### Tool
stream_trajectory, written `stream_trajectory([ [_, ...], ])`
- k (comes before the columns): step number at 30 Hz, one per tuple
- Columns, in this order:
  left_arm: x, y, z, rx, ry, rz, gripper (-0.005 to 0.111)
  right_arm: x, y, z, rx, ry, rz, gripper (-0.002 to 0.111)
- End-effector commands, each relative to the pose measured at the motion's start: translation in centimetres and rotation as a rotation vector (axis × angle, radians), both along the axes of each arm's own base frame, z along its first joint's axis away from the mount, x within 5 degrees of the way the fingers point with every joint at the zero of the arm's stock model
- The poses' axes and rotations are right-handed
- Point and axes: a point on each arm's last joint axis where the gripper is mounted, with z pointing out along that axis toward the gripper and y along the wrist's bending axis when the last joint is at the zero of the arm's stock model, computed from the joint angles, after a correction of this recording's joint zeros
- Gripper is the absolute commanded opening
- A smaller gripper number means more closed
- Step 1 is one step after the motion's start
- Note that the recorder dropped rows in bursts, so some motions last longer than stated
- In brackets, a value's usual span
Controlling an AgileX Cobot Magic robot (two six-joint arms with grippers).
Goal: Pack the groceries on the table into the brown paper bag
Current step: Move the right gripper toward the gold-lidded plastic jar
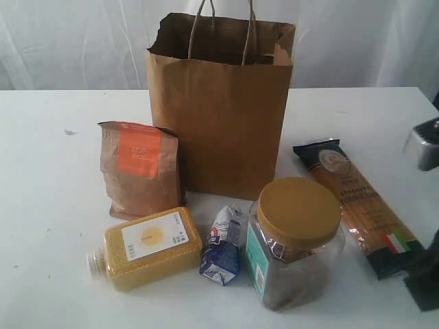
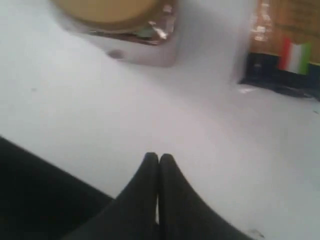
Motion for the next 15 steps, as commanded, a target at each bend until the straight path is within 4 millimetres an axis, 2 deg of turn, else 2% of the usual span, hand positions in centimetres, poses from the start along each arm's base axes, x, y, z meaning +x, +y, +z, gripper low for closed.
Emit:
stream_trajectory([
  [1, 0.0, 0.0, 0.0, 0.002, -0.006, -0.006, 0.0, 0.1, 3.3, 0.1, 0.086, -0.05, 0.119, 0.0],
  [7, 0.0, 0.0, 0.0, 0.002, -0.006, -0.006, 0.0, 0.2, 10.0, -1.0, 0.23, -0.138, 0.308, 0.0],
  [12, 0.0, 0.0, 0.0, 0.002, -0.006, -0.006, 0.0, 0.4, 15.3, -3.8, 0.243, -0.208, 0.442, 0.0],
  [15, 0.0, 0.0, 0.0, 0.002, -0.006, -0.006, 0.0, 1.3, 16.8, -6.1, 0.172, -0.227, 0.483, 0.0],
])
